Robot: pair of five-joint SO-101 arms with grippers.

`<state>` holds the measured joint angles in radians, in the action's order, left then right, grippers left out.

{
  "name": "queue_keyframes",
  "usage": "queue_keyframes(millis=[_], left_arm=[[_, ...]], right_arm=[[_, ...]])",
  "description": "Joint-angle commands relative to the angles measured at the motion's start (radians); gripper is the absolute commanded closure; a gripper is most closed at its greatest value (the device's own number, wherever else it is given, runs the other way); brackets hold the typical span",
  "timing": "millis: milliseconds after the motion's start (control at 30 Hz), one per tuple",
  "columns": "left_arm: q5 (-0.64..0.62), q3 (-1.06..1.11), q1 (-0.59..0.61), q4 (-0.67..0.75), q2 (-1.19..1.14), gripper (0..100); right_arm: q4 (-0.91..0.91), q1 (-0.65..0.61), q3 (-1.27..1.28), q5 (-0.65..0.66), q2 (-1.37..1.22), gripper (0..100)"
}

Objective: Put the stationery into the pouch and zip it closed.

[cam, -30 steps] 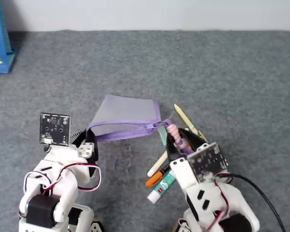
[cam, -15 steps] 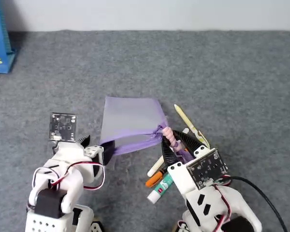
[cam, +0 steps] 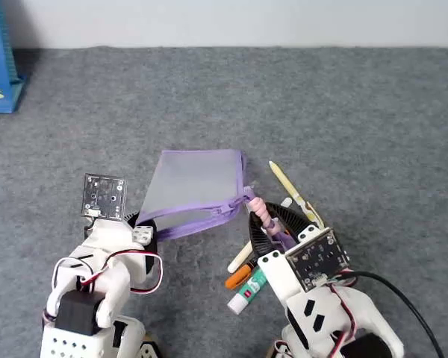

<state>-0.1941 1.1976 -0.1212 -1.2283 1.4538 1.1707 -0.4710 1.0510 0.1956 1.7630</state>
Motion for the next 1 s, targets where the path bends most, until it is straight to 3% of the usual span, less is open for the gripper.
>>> queue_keyframes(millis=[0, 133, 467, 700, 967], left_arm=[[0.009, -0.088, 0.008, -0.015, 0.011, 99], [0.006, -0.14, 0.008, -0.06, 0.011, 99], [0.005, -0.231, 0.008, -0.087, 0.009, 99], [0.009, -0.259, 0.008, -0.14, 0.005, 99], [0.008, -0.259, 0.0, -0.15, 0.009, 99]], right_arm=[[0.067, 0.007, -0.078, 0.003, -0.007, 87.4], [0.168, 0.148, -0.147, -0.089, -0.021, 75.9], [0.119, 0.367, -0.166, -0.038, -0.366, 83.0], [-0.056, 0.386, -0.218, -0.037, -0.748, 83.0], [-0.263, 0.383, -0.313, 0.051, -1.155, 83.0]])
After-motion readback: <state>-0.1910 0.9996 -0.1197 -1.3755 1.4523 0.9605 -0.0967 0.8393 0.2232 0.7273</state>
